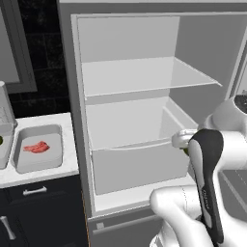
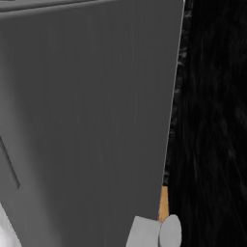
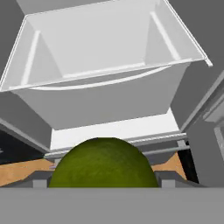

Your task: Place one lime and one steak in each tupperware on the nearby counter, to pack two identical lunches.

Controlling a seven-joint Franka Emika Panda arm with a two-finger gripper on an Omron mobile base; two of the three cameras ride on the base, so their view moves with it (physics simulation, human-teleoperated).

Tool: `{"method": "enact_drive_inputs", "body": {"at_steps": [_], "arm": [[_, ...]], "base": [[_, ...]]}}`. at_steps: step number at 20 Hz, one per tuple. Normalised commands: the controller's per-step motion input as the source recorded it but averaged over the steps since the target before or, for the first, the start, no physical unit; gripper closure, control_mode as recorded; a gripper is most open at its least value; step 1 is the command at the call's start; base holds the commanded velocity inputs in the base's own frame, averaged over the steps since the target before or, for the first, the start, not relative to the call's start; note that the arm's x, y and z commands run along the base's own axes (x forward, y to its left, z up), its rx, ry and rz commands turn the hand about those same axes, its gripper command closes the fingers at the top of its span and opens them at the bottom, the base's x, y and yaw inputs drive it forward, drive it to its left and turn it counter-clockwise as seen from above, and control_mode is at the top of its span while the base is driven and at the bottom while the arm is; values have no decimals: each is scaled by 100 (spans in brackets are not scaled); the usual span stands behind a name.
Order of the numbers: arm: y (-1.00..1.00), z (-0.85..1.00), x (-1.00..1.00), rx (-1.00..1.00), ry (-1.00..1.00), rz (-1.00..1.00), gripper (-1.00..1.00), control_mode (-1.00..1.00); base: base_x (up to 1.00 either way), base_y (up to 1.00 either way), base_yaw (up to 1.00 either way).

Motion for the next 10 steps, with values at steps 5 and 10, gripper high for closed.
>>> {"method": "enact_drive_inputs", "body": {"at_steps": [5, 10], "arm": [[0, 0, 0, 0, 0, 0, 100, 100], [0, 0, 0, 0, 0, 0, 100, 100]], "base": [[-70, 58, 10], [-5, 100, 3]]}}
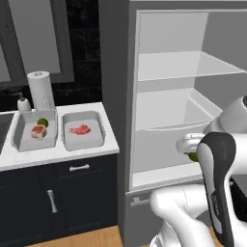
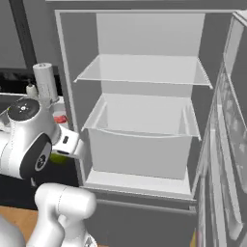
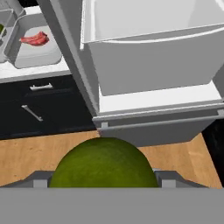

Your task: Place one lime and one steak in each tupperware on the nearby counter, to pack two identical lunches.

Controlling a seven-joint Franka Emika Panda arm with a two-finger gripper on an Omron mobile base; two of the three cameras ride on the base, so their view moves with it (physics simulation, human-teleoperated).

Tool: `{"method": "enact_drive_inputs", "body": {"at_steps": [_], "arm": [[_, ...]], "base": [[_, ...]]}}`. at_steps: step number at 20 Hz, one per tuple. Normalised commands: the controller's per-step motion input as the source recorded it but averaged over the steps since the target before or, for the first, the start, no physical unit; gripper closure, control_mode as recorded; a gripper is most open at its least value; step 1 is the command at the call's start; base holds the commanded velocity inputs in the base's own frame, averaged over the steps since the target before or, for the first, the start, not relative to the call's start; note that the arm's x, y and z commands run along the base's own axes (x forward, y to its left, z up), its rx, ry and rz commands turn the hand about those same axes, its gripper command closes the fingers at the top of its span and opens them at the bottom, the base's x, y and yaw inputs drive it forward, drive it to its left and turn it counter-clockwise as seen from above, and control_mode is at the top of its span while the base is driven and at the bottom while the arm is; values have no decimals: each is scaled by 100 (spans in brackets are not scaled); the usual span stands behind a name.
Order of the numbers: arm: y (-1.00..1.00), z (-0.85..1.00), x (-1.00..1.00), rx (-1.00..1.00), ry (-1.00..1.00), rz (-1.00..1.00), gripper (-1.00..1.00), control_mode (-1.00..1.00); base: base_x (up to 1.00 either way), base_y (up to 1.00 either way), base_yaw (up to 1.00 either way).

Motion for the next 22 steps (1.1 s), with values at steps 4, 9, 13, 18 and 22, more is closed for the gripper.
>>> {"method": "enact_drive_inputs", "body": {"at_steps": [4, 9, 13, 18, 22], "arm": [[0, 0, 0, 0, 0, 0, 100, 100], [0, 0, 0, 0, 0, 0, 100, 100], [0, 0, 0, 0, 0, 0, 100, 100], [0, 0, 0, 0, 0, 0, 100, 100], [0, 0, 0, 0, 0, 0, 100, 100]], "base": [[5, 100, 0], [21, 100, 0], [67, 99, -2], [100, 33, -8], [100, 1, -12]]}}
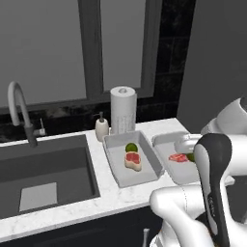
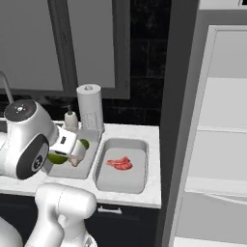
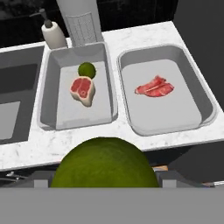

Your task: Place one lime and one steak in each tupperware on the nearby counter, to pack two identical lunches.

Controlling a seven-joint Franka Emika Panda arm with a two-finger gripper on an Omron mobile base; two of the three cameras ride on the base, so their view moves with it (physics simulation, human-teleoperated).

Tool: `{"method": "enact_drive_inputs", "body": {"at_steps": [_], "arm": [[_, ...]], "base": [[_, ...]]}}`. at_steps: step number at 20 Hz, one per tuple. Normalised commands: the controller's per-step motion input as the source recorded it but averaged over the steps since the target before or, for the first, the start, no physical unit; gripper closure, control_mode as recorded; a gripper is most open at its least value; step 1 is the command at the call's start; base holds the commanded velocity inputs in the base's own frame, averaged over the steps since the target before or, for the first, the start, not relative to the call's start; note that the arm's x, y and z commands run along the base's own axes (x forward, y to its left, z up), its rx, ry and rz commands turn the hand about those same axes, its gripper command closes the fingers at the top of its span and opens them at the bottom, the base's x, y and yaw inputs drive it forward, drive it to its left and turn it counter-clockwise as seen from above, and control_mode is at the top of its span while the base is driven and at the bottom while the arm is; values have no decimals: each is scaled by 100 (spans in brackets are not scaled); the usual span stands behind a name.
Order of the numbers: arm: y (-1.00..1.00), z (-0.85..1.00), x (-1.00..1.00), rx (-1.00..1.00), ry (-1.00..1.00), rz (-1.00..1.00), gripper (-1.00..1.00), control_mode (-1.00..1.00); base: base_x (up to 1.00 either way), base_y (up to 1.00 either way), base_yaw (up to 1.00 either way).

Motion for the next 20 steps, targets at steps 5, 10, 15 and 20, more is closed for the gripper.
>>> {"method": "enact_drive_inputs", "body": {"at_steps": [5, 10, 15, 20], "arm": [[-1, -12, 30, -3, 0, -3, 100, -100], [-17, -52, 54, -10, 0, -16, 100, -100], [-45, -75, 46, -9, 0, -17, 100, -100], [-55, -51, 34, -1, 2, -8, 100, -100]], "base": [[60, 0, -7], [0, 0, 0], [0, 0, 0], [0, 0, 0]]}}
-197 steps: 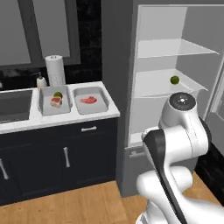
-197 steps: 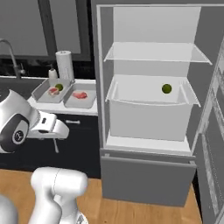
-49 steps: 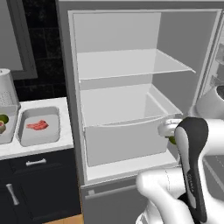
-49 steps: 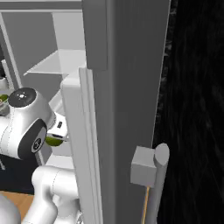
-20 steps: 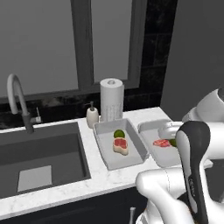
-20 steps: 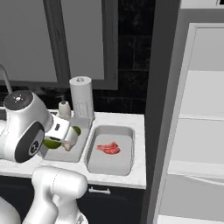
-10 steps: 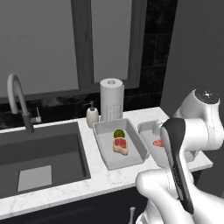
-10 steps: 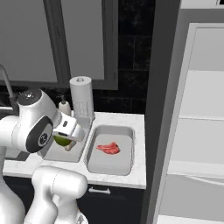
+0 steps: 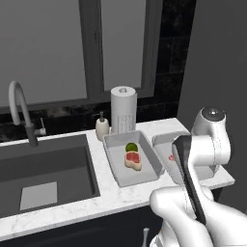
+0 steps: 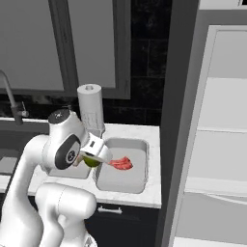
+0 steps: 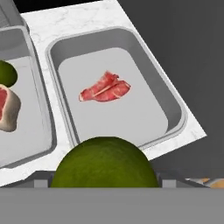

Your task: Place one lime and one steak in each tupperware on the nearby counter, to pack two identical lunches.

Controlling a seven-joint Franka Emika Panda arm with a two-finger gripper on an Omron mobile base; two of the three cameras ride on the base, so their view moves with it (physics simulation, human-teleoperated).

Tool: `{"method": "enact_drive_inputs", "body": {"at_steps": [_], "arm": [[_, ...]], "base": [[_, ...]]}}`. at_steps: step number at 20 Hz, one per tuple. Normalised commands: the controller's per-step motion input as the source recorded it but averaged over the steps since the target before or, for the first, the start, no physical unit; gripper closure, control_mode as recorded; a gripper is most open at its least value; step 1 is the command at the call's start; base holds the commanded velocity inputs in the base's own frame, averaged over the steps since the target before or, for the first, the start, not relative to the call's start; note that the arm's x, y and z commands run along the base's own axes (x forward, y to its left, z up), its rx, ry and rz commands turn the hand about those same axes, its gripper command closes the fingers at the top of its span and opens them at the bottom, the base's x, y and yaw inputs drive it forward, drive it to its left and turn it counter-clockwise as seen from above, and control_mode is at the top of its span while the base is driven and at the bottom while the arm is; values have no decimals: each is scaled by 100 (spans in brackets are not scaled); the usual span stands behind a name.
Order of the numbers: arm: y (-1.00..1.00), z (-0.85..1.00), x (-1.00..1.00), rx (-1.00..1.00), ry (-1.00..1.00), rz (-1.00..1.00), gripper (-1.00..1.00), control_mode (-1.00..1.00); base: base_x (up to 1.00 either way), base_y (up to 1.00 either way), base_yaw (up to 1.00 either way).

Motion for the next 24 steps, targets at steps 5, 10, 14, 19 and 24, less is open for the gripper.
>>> {"method": "enact_drive_inputs", "body": {"at_steps": [5, 10, 14, 19, 24], "arm": [[-38, -54, 34, 0, 0, -5, 100, -100], [-11, -53, 41, 0, 0, -2, 100, -100], [-14, -44, 42, 0, 1, -2, 100, -100], [-21, -31, 35, 0, 0, -1, 100, -100], [-6, -25, 34, 0, 0, -1, -100, -100]], "base": [[0, 0, 0], [0, 0, 0], [0, 0, 0], [0, 0, 0], [0, 0, 0]]}}
